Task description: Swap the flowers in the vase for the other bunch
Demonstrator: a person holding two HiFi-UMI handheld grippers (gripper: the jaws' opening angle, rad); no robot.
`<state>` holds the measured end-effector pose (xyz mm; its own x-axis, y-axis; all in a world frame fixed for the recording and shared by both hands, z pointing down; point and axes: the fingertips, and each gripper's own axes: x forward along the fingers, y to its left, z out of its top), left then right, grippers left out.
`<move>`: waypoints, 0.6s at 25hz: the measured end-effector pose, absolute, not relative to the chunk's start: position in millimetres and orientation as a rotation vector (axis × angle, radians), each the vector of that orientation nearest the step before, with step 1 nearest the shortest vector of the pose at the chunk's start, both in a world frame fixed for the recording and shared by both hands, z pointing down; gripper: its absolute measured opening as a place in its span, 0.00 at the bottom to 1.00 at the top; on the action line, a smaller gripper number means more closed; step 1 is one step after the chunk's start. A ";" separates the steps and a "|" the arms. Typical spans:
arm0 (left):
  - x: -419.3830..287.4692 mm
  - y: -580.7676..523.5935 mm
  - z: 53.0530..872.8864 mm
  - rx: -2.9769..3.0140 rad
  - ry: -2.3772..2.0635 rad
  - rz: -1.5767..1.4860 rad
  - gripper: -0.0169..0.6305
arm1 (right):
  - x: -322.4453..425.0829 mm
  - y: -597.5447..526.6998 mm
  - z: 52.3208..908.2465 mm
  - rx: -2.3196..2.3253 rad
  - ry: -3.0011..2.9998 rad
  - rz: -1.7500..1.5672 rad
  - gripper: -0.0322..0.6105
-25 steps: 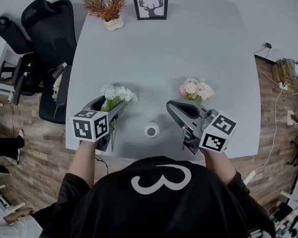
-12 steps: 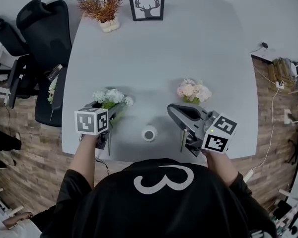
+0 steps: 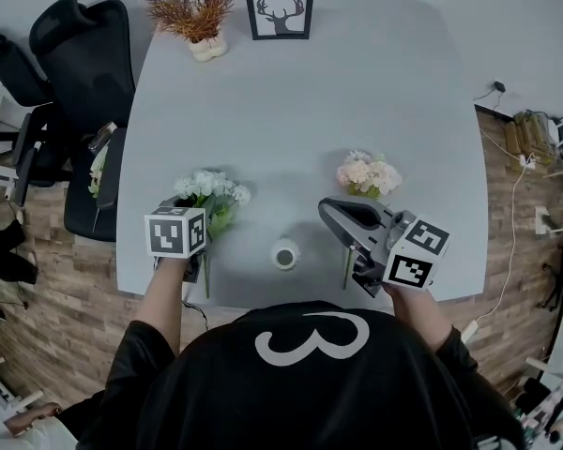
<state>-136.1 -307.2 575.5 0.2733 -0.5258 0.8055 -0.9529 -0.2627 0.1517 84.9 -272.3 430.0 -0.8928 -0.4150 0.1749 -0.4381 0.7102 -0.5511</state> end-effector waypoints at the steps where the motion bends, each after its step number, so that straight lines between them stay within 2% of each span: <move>1: -136.6 -306.7 575.8 1.902 -1.333 0.850 0.22 | 84.7 -272.6 429.1 0.717 -2.869 0.938 0.06; 6: -140.9 -307.8 572.6 1.920 -1.344 0.834 0.14 | 82.5 -271.7 427.8 0.735 -2.865 0.933 0.06; 15: -142.6 -298.0 551.9 1.984 -1.318 0.713 0.11 | 80.3 -245.3 427.7 0.838 -2.836 0.923 0.06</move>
